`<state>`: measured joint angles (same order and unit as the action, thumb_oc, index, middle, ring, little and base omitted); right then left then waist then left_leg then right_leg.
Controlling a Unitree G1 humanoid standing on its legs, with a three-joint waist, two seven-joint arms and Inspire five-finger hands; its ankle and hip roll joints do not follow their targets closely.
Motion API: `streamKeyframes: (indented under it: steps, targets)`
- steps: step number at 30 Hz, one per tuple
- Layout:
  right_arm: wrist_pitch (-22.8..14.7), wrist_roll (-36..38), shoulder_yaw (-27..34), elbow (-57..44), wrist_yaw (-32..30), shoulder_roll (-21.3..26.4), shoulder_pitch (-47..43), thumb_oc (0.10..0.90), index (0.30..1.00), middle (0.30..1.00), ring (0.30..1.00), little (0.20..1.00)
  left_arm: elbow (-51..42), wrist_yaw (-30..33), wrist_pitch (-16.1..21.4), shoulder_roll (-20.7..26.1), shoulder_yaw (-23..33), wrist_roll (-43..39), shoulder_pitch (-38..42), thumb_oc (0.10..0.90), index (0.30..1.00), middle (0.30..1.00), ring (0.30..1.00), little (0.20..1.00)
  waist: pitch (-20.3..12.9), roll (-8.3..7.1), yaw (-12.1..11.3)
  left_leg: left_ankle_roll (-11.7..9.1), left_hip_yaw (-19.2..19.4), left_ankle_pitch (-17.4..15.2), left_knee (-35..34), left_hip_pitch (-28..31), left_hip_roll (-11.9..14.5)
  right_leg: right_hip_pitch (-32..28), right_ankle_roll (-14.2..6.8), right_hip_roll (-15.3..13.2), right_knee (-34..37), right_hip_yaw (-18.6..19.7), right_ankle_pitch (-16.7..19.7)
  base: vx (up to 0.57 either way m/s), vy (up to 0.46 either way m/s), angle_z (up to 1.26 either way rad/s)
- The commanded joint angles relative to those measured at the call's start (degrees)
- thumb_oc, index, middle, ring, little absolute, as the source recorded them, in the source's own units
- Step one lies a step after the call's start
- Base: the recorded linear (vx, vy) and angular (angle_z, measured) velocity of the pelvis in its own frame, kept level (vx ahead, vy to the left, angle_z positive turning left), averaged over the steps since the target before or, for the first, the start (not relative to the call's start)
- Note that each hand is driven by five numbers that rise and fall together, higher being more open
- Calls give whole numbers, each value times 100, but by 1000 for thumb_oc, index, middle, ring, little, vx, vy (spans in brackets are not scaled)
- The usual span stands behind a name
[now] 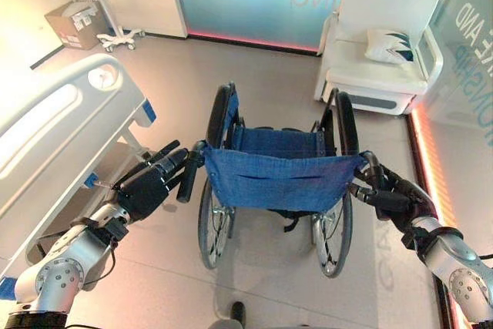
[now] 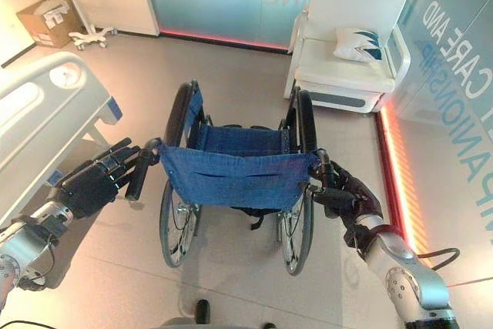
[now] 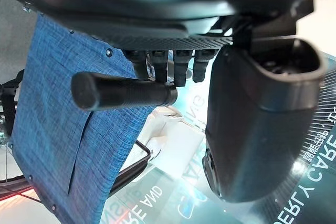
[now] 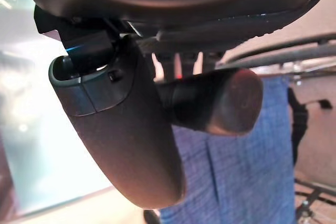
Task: Push the wheelchair next to the bed
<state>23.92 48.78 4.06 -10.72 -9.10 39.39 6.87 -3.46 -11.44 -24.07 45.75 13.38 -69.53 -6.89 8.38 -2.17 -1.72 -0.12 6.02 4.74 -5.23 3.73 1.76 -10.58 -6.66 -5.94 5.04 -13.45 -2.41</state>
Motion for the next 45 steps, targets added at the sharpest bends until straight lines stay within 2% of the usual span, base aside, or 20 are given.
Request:
streamKeyframes:
  steps: [1,2,4,14,16,17,20,22,25,33,38,45]
  targets:
    - [-159,-356,-176,112,12,627,-599,800,900,900,900,900,-765,-391,334,95,-469,-583,732,800,900,900,900,900,-410,230,40,-342,91,-285,23,196,306,279,1,-153,-54,-140,340,0,0,0]
    - [-164,-362,-184,125,9,630,-614,643,665,665,665,665,-765,-389,329,94,-473,-581,737,800,900,900,900,900,-409,229,36,-341,87,-287,23,198,306,276,1,-153,-54,-142,339,21,2,4]
    - [-221,-380,-225,165,-62,634,-696,400,300,300,300,300,-762,-379,327,82,-520,-558,765,800,900,900,900,900,-405,229,15,-336,62,-297,23,217,294,250,1,-152,-51,-148,336,26,4,10]
    - [-407,-506,-255,122,-64,633,-802,400,300,300,300,300,-689,-417,227,45,-514,-433,771,800,900,900,900,900,-443,248,-22,-338,58,-315,23,240,293,220,-15,-165,-53,-190,325,8,1,2]
    - [-430,-492,-245,142,-49,618,-791,400,300,300,300,300,-629,-440,175,64,-492,-189,743,800,900,900,900,900,-447,255,-28,-334,58,-316,23,241,289,218,-15,-165,-51,-195,325,11,0,4]
    - [-442,-489,-246,161,-41,608,-789,400,300,300,300,300,-562,-378,70,104,-476,309,717,800,900,900,900,900,-443,265,-35,-335,60,-314,23,245,293,214,-15,-165,-54,-203,322,4,-1,4]
    - [-430,-419,-234,111,-65,638,-768,400,300,300,300,300,-369,-322,-114,267,-457,1069,627,800,900,900,900,900,-440,279,-40,-331,63,-306,23,242,293,220,-24,-165,-55,-211,325,-1,-1,1]
    - [-379,-286,-204,45,-121,712,-768,400,300,300,300,300,-245,-321,-251,414,-374,1198,550,800,900,900,900,900,-439,290,-44,-330,58,-299,23,234,286,218,-26,-160,-44,-210,317,0,0,0]
    - [-433,-179,-125,63,-75,758,-709,400,300,300,300,300,-111,-390,-292,621,-175,1572,409,800,900,900,900,900,-422,326,-54,-335,74,-275,23,222,289,231,-34,-161,-49,-230,324,0,0,0]
    - [-494,-51,-22,69,-28,773,-651,400,300,300,300,300,-185,-479,-446,1027,195,1940,274,800,900,900,900,900,-422,364,-93,-359,94,-251,23,184,294,250,-44,-170,-43,-306,330,-4,0,0]
    - [-504,4,34,70,40,749,-597,400,300,300,300,300,-282,-623,-580,1136,359,1640,216,800,900,900,900,900,-427,376,-102,-372,117,-240,23,164,297,255,-43,-169,-40,-348,329,0,0,0]
    - [-583,-129,-127,105,66,636,-674,400,300,300,300,300,-677,-199,-732,891,72,468,457,800,900,900,900,900,-421,388,-93,-389,117,-257,23,166,289,248,-45,-181,-41,-382,321,0,0,0]
